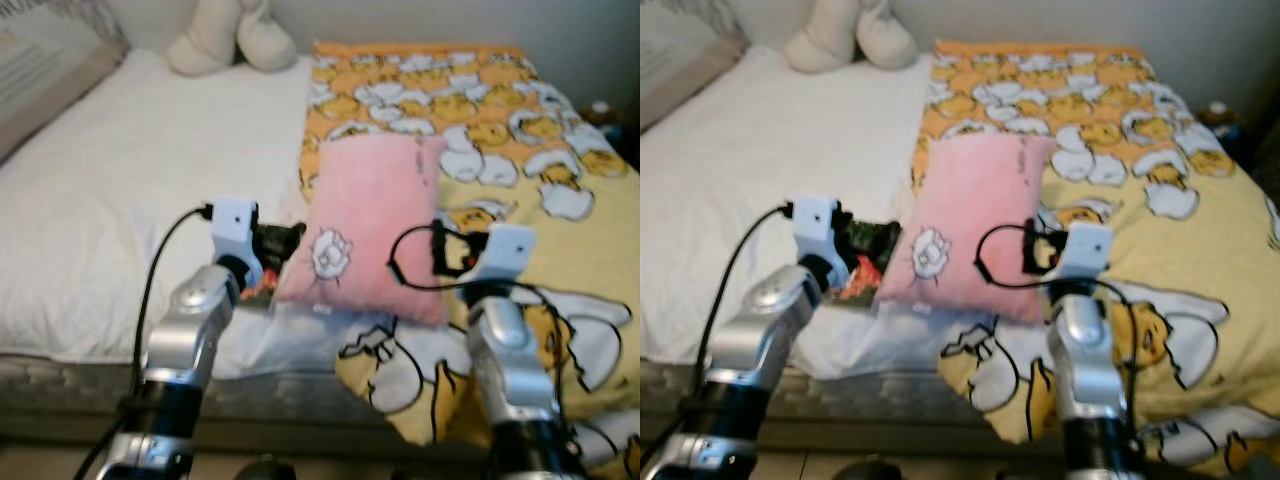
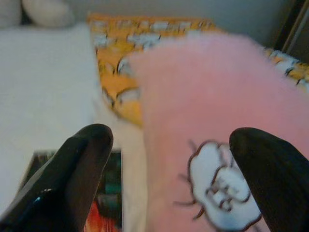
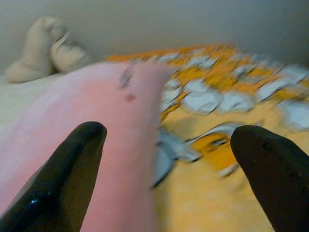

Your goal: Clean up the room

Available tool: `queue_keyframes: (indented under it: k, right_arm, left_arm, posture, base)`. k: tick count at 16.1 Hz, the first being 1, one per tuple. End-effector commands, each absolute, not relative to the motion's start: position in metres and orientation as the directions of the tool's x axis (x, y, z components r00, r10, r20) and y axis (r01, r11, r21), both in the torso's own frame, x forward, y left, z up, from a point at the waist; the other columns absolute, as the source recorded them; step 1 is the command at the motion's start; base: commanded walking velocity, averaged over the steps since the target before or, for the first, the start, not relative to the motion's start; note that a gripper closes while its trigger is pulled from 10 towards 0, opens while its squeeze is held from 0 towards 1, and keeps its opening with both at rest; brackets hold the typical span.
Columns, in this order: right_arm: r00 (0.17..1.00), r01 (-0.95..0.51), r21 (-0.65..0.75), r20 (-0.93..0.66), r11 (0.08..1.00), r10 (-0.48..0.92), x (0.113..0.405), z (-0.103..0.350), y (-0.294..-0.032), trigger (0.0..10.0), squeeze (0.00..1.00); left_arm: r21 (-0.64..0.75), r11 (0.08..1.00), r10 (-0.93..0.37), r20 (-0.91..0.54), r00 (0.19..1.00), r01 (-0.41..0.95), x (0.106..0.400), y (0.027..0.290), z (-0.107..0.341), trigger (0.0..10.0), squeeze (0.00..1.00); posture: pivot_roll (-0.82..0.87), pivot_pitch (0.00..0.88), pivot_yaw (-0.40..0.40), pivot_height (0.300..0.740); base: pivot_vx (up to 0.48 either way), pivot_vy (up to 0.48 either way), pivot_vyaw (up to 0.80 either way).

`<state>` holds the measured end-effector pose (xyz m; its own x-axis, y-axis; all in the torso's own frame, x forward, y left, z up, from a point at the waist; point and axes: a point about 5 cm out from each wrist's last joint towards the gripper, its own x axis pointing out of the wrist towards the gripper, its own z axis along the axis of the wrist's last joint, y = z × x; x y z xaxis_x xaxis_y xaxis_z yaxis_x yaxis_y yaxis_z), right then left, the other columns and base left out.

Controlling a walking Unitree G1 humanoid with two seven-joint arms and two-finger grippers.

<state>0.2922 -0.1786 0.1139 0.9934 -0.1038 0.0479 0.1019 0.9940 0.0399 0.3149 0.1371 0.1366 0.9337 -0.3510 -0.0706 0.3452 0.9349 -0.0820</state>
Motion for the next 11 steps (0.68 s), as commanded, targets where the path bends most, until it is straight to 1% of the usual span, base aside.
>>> queue_keyframes:
  k: [1, 2, 3, 4, 5, 6, 7, 9, 10, 11]
  right_arm:
    - [0.985, 0.142, -0.024, 0.103, 0.99, -0.139, 0.275, 0.126, -0.181, 10.0, 0.0]
    - [0.985, 0.141, -0.07, 0.109, 0.988, -0.133, 0.255, 0.127, -0.179, 10.0, 0.0]
    - [0.988, 0.133, -0.083, 0.088, 0.988, -0.125, 0.237, 0.125, -0.178, 10.0, 0.0]
    - [0.99, 0.126, -0.086, 0.075, 0.988, -0.12, 0.232, 0.123, -0.179, 10.0, 0.0]
    - [0.993, 0.108, -0.098, 0.054, 0.989, -0.104, 0.225, 0.119, -0.181, 10.0, 0.0]
    - [0.994, 0.104, -0.098, 0.033, 0.99, -0.101, 0.224, 0.117, -0.183, 10.0, 0.0]
    - [0.994, 0.107, -0.098, 0.033, 0.989, -0.104, 0.227, 0.118, -0.182, 10.0, 0.0]
    - [0.994, 0.099, -0.097, 0.05, 0.99, -0.094, 0.232, 0.123, -0.177, 10.0, 0.0]
    - [0.995, 0.089, -0.087, 0.057, 0.992, -0.084, 0.236, 0.126, -0.175, 10.0, 0.0]
    - [0.995, 0.081, -0.076, 0.065, 0.994, -0.076, 0.246, 0.128, -0.175, 10.0, 0.0]
  left_arm:
    - [-0.069, 0.943, -0.323, 0.03, 0.946, 0.324, 0.297, 0.151, 0.155, 10.0, 0.0]
    - [-0.028, 0.948, -0.316, 0.044, 0.948, 0.317, 0.277, 0.157, 0.156, 10.0, 0.0]
    - [-0.007, 0.946, -0.324, 0.001, 0.946, 0.324, 0.258, 0.16, 0.149, 10.0, 0.0]
    - [-0.002, 0.944, -0.33, -0.02, 0.944, 0.33, 0.251, 0.162, 0.146, 10.0, 0.0]
    - [0.022, 0.929, -0.367, -0.067, 0.928, 0.369, 0.236, 0.165, 0.135, 10.0, 0.0]
    - [0.017, 0.917, -0.395, -0.102, 0.913, 0.398, 0.227, 0.166, 0.125, 10.0, 0.0]
    - [-0.006, 0.911, -0.412, -0.088, 0.907, 0.413, 0.228, 0.16, 0.125, 10.0, 0.0]
    - [-0.004, 0.915, -0.404, -0.045, 0.914, 0.404, 0.235, 0.152, 0.133, 10.0, 0.0]
    - [0.01, 0.915, -0.404, -0.024, 0.915, 0.404, 0.241, 0.147, 0.139, 10.0, 0.0]
    - [0.02, 0.913, -0.406, -0.026, 0.914, 0.406, 0.256, 0.143, 0.14, 10.0, 0.0]
  posture:
    - [-0.12, 0.0, 0.079, 0.703]
    - [-0.12, 0.0, 0.077, 0.703]
    - [-0.12, 0.0, 0.077, 0.703]
    - [-0.13, 0.0, 0.071, 0.703]
    - [-0.13, 0.0, 0.064, 0.703]
    - [-0.13, 0.0, 0.056, 0.703]
    - [-0.13, 0.0, 0.054, 0.703]
    - [-0.13, 0.0, 0.047, 0.703]
    - [-0.13, 0.0, 0.044, 0.703]
    - [-0.14, 0.0, 0.041, 0.703]
  base:
    - [0.0, 0.0, 0.0]
    - [0.0, 0.0, 0.0]
    - [0.0, 0.0, 0.0]
    - [0.0, 0.0, 0.0]
    - [0.0, 0.0, 0.0]
    - [0.0, 0.0, 0.0]
    - [0.0, 0.0, 0.0]
    - [0.0, 0.0, 0.0]
    - [0.0, 0.0, 0.0]
    - [0.0, 0.0, 0.0]
